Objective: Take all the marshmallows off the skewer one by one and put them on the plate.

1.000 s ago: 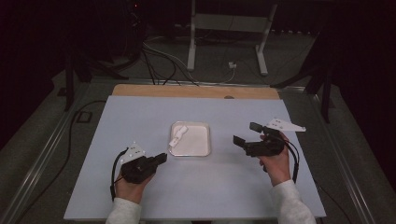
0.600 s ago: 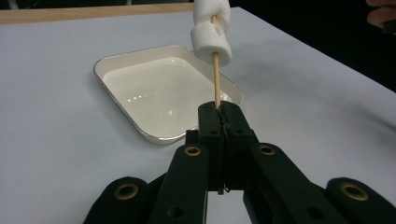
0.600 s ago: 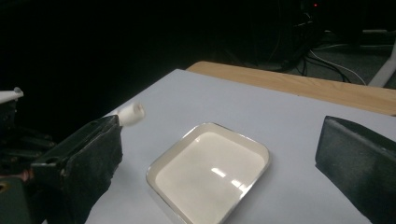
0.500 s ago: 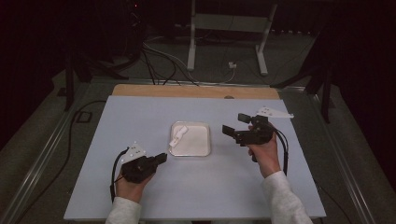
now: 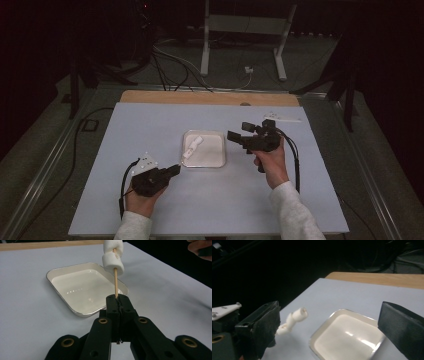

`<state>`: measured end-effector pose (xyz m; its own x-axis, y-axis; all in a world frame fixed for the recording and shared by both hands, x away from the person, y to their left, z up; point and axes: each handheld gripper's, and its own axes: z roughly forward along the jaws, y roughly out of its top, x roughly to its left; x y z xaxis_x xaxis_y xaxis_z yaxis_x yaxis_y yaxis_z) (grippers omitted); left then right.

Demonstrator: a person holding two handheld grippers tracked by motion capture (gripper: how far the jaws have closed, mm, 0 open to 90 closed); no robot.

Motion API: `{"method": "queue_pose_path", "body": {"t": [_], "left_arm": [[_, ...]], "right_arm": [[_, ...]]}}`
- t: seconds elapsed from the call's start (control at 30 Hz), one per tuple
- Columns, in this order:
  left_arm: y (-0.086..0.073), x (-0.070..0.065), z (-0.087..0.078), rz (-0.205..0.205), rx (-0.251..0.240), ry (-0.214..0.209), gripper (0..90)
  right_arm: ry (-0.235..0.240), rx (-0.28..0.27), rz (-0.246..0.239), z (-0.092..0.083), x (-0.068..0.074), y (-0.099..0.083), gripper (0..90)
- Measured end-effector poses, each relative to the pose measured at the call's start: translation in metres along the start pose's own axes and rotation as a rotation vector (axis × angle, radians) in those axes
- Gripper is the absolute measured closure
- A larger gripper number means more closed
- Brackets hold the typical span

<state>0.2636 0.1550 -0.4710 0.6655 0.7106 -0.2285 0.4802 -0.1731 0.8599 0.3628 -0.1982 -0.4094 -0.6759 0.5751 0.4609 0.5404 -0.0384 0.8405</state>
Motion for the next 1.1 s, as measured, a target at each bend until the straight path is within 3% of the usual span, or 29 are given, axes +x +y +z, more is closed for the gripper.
{"method": "queue_pose_path", "body": {"t": [0.27, 0.73, 0.87, 0.97, 1.1], "left_arm": [[0.001, -0.002, 0.002, 0.007, 0.001, -0.008, 90.0], [0.006, -0.009, 0.003, 0.004, -0.02, -0.036, 90.0], [0.007, -0.011, 0.003, 0.004, -0.028, -0.044, 90.0], [0.008, -0.012, 0.003, 0.004, -0.032, -0.05, 90.0], [0.008, -0.012, 0.003, 0.001, -0.037, -0.052, 90.0]], "right_arm": [[0.067, 0.01, 0.049, 0.012, 0.003, -0.003, 13.7], [0.087, 0.06, 0.076, 0.033, 0.009, -0.011, 16.6], [0.106, 0.06, 0.105, 0.038, 0.011, -0.014, 24.5], [0.104, 0.065, 0.15, 0.042, 0.013, -0.016, 38.8], [0.146, 0.079, 0.183, 0.047, 0.014, -0.019, 50.3]]}}
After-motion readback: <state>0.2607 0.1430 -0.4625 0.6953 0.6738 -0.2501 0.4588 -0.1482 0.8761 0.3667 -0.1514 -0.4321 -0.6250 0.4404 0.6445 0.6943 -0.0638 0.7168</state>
